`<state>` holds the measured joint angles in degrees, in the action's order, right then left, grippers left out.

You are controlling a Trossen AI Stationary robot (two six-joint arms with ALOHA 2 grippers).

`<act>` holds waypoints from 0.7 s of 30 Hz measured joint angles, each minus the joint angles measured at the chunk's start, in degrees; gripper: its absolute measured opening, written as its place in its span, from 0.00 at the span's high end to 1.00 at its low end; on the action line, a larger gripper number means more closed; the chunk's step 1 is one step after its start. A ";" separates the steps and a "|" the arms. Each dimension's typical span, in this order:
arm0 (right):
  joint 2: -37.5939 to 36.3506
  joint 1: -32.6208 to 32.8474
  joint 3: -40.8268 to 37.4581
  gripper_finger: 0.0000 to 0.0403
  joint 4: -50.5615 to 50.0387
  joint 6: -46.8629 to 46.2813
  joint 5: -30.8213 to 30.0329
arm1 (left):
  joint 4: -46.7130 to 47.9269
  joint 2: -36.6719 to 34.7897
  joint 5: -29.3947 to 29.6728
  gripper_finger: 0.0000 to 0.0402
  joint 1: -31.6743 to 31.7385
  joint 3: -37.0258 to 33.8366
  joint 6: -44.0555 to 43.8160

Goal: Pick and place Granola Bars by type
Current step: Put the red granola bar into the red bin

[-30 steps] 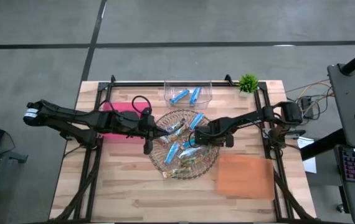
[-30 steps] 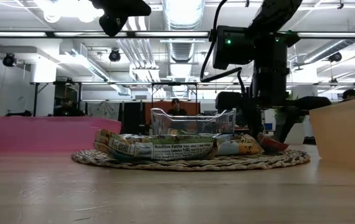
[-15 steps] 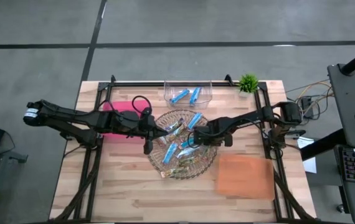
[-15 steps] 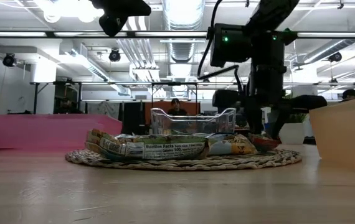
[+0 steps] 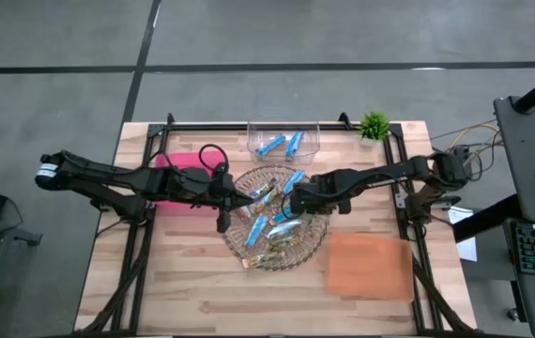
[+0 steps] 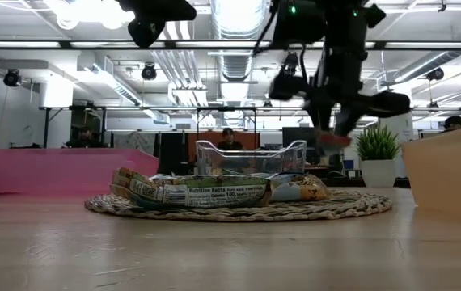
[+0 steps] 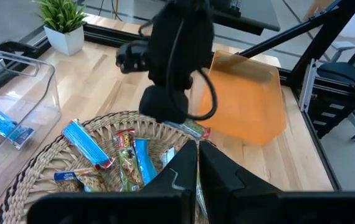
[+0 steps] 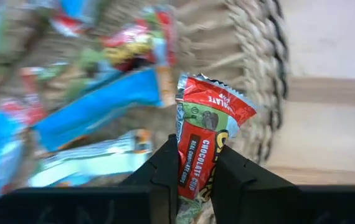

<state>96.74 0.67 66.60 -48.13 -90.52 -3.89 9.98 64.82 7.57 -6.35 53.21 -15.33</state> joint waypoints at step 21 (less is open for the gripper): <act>-0.69 -1.86 13.54 0.87 0.37 20.18 -3.79 | 0.79 -3.39 -0.46 1.00 -0.11 0.17 -0.09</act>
<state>96.05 -1.19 80.14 -47.76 -70.33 -7.68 10.78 61.43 7.11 -6.46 53.39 -15.42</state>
